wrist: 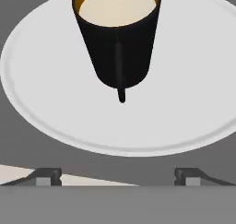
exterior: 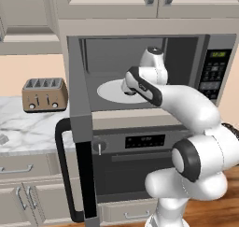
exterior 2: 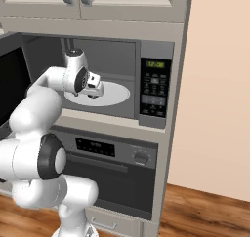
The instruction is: Pick the mug from the counter and place it inside the microwave. Then close the microwave.
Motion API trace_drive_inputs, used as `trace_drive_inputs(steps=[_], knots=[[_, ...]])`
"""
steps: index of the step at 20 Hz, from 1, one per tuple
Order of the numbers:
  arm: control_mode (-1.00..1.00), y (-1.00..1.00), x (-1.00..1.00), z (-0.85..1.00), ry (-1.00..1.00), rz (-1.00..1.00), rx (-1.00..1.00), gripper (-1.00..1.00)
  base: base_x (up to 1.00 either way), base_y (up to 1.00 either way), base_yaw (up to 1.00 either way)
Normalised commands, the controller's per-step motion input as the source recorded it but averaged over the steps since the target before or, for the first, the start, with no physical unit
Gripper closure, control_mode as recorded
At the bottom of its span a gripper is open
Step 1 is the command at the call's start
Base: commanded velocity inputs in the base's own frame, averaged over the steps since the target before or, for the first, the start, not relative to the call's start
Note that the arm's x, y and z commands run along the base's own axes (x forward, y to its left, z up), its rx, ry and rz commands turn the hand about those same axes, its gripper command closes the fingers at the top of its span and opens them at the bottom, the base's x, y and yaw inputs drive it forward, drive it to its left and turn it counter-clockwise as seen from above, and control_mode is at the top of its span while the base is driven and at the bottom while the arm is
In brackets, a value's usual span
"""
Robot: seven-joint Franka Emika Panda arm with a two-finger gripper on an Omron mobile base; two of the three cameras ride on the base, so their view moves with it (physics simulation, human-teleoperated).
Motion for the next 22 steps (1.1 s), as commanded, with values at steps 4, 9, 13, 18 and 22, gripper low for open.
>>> trace_drive_inputs(steps=[4, 9, 13, 18, 22], knots=[[-1.00, -0.01, -0.63, 0.13, -0.10, 0.00, 0.00, -1.00, 0.00, 0.00, 0.00], [-1.00, -0.02, -0.60, 0.06, -0.07, 0.00, 0.00, -1.00, 0.00, 0.00, 0.00], [-1.00, 0.00, -0.53, 0.21, 0.00, 0.00, 0.00, -1.00, 0.00, 0.00, 0.00], [-1.00, 0.00, -0.52, 0.14, -0.03, 0.00, 0.00, -1.00, 0.00, 0.00, 0.00], [-1.00, 0.00, -0.35, 0.13, -0.13, 0.00, 0.00, -1.00, 0.00, 0.00, 0.00]])
